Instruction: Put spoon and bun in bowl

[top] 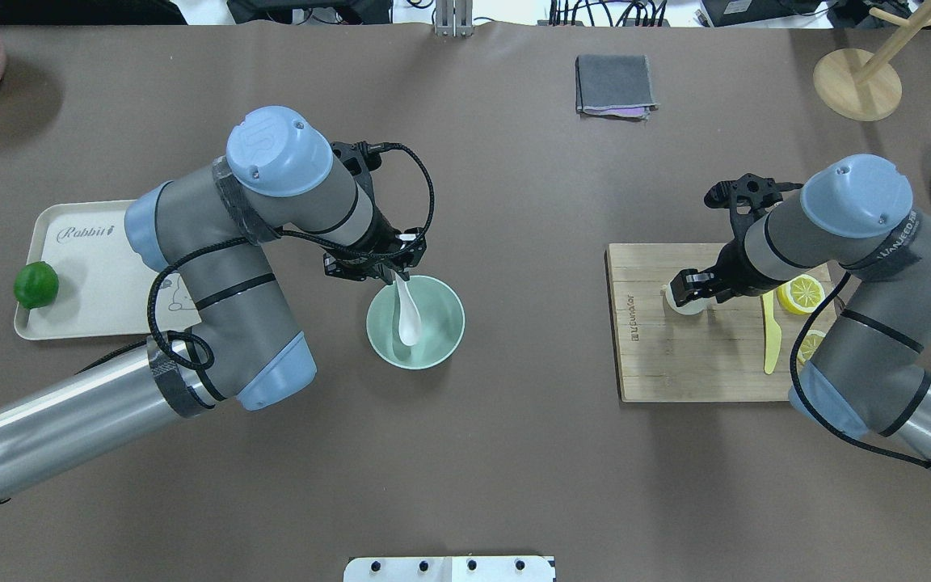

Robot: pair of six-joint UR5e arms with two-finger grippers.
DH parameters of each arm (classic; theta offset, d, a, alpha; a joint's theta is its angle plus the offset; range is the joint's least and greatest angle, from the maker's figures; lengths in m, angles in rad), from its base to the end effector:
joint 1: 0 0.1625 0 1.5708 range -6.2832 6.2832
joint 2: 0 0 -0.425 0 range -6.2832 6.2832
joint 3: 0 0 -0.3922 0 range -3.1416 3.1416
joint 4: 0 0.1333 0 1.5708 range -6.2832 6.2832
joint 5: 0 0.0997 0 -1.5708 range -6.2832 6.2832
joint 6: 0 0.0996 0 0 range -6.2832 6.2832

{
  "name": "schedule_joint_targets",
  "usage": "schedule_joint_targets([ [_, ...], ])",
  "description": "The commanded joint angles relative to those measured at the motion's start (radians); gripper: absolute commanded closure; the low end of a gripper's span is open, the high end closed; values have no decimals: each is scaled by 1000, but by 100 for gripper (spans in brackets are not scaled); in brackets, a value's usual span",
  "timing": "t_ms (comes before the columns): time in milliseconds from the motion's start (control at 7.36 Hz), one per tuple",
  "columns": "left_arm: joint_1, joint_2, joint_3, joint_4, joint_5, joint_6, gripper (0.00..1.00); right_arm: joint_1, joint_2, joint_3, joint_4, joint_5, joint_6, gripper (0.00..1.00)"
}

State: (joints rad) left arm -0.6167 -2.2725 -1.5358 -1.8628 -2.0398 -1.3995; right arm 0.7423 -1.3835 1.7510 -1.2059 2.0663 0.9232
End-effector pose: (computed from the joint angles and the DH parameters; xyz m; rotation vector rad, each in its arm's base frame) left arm 0.5302 -0.4841 0.2140 -0.0381 1.0335 -0.1803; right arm -0.3677 -0.4540 0.4376 0.0958 -0.8527 -0.0926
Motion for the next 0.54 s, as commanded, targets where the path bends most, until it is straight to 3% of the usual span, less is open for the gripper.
schedule_joint_targets([
  [0, 2, 2, -21, 1, 10, 1, 2, -4, 1, 2, 2, 1, -1, 94],
  [136, -6, 11, -50, 8, 13, 1, 2, -4, 3, 11, 0, 9, -1, 100],
  [408, -70, 66, -171, 11, 7, 5, 2, 8, 52, 31, -11, 11, 0, 100],
])
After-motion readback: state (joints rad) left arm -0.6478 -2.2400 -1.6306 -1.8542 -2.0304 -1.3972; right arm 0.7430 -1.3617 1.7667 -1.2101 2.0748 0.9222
